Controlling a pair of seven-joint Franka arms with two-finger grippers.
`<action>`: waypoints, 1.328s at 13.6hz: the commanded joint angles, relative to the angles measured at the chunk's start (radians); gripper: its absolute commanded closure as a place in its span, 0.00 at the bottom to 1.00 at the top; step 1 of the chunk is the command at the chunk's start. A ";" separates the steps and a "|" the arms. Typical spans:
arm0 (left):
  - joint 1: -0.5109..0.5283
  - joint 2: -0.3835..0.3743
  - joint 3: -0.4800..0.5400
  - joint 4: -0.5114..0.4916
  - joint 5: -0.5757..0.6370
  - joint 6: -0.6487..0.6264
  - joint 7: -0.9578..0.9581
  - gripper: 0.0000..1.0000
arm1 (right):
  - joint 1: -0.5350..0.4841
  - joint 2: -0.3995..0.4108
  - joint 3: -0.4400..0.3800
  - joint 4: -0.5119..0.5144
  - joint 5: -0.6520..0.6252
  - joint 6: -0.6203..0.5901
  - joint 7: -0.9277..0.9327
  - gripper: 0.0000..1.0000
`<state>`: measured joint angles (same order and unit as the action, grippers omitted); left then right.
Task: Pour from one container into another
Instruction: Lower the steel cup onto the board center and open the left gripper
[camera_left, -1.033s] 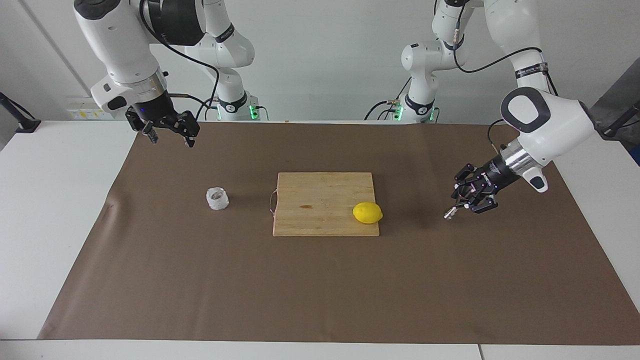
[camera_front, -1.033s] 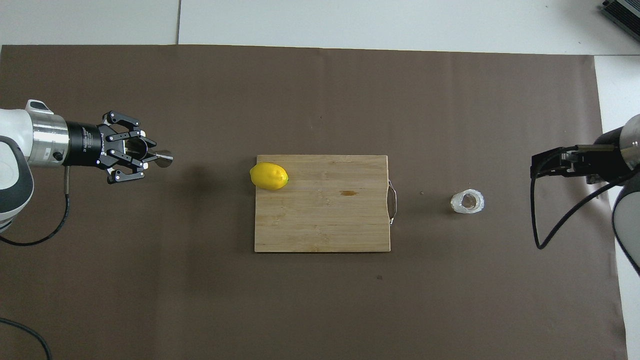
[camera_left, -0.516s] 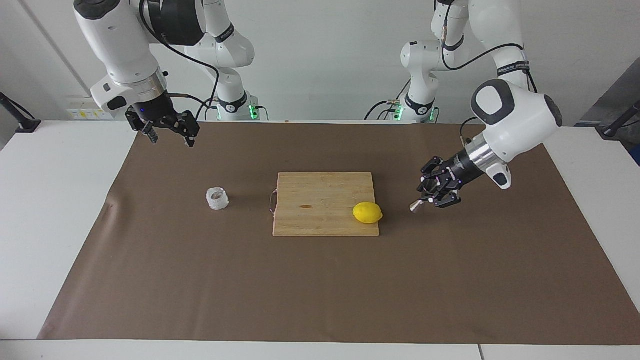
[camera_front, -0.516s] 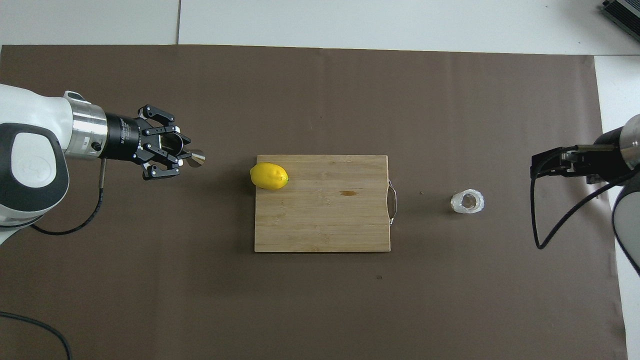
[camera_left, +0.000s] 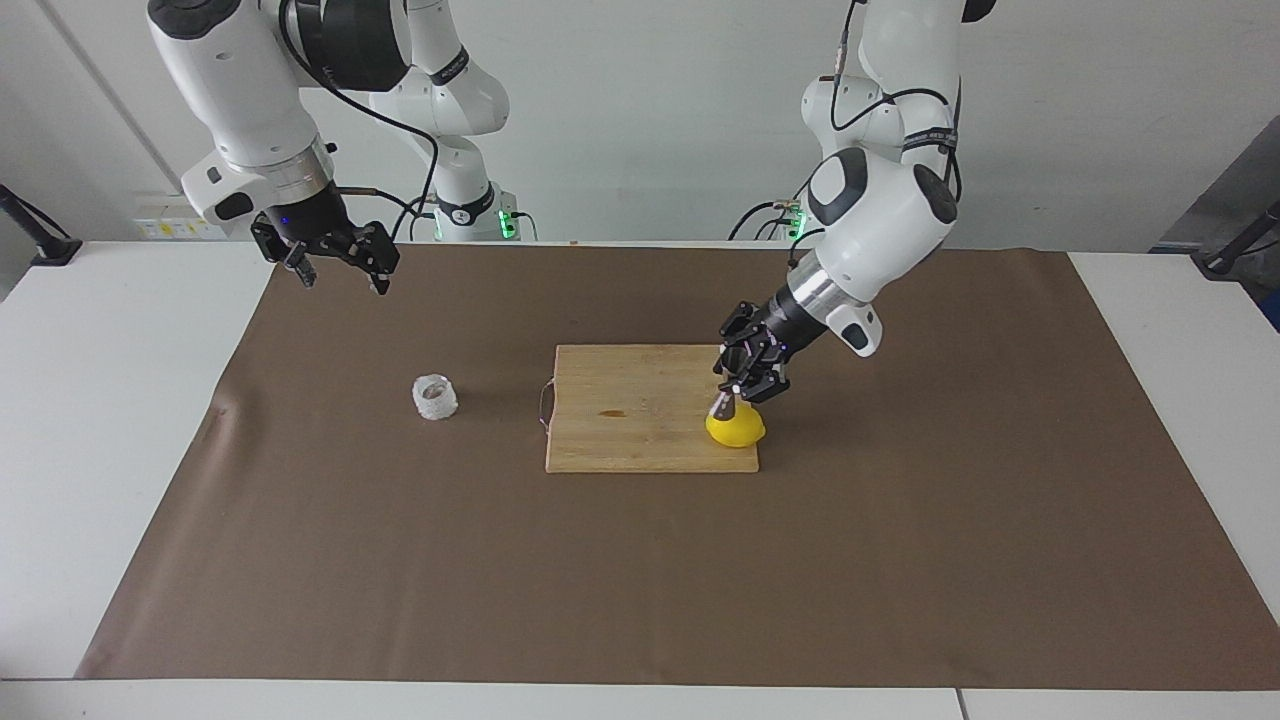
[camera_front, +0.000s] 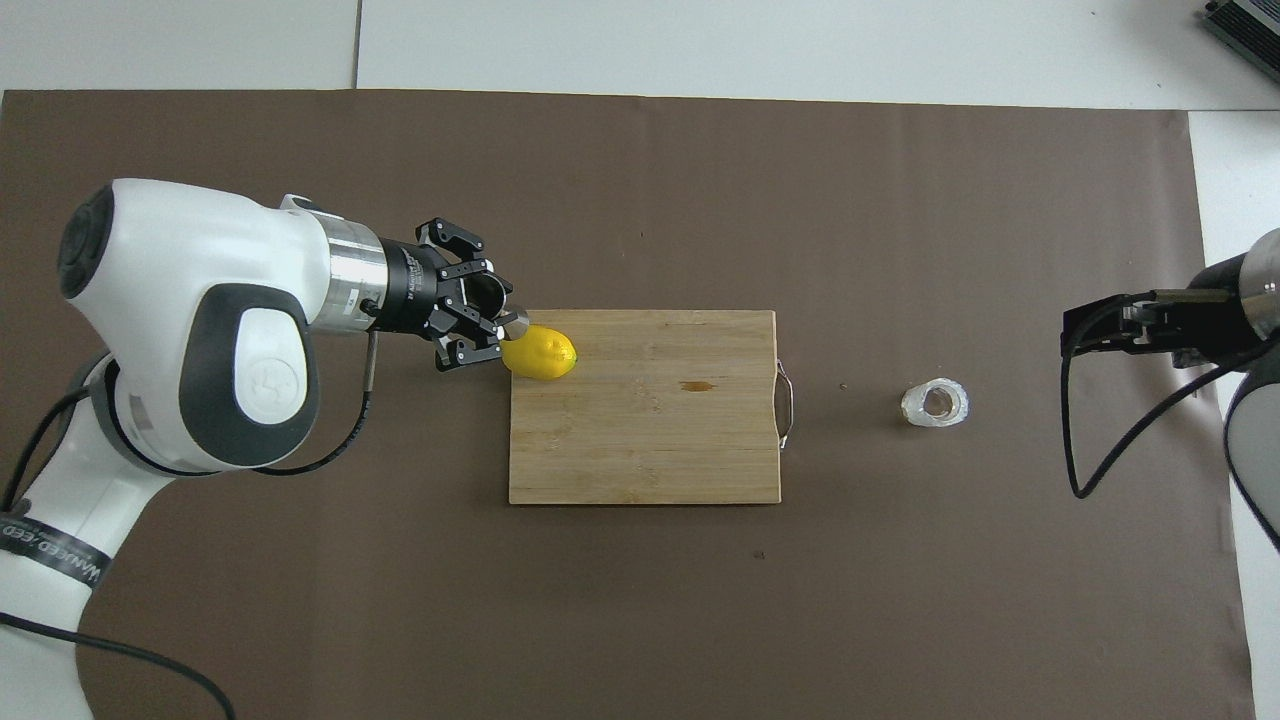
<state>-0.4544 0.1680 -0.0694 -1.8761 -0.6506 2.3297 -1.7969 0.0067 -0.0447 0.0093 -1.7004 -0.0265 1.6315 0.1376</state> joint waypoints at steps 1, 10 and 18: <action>-0.094 -0.001 0.017 -0.044 -0.009 0.101 -0.056 1.00 | -0.004 -0.020 0.003 -0.016 0.003 -0.002 0.027 0.00; -0.239 0.134 0.019 -0.044 -0.007 0.241 -0.101 1.00 | -0.004 -0.020 0.003 -0.018 0.003 -0.007 0.022 0.00; -0.256 0.150 0.019 -0.052 -0.007 0.293 -0.116 0.73 | -0.007 -0.021 0.003 -0.024 0.003 -0.007 0.023 0.00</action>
<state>-0.6899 0.3089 -0.0643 -1.9269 -0.6510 2.5907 -1.9015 0.0066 -0.0447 0.0092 -1.7027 -0.0265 1.6304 0.1376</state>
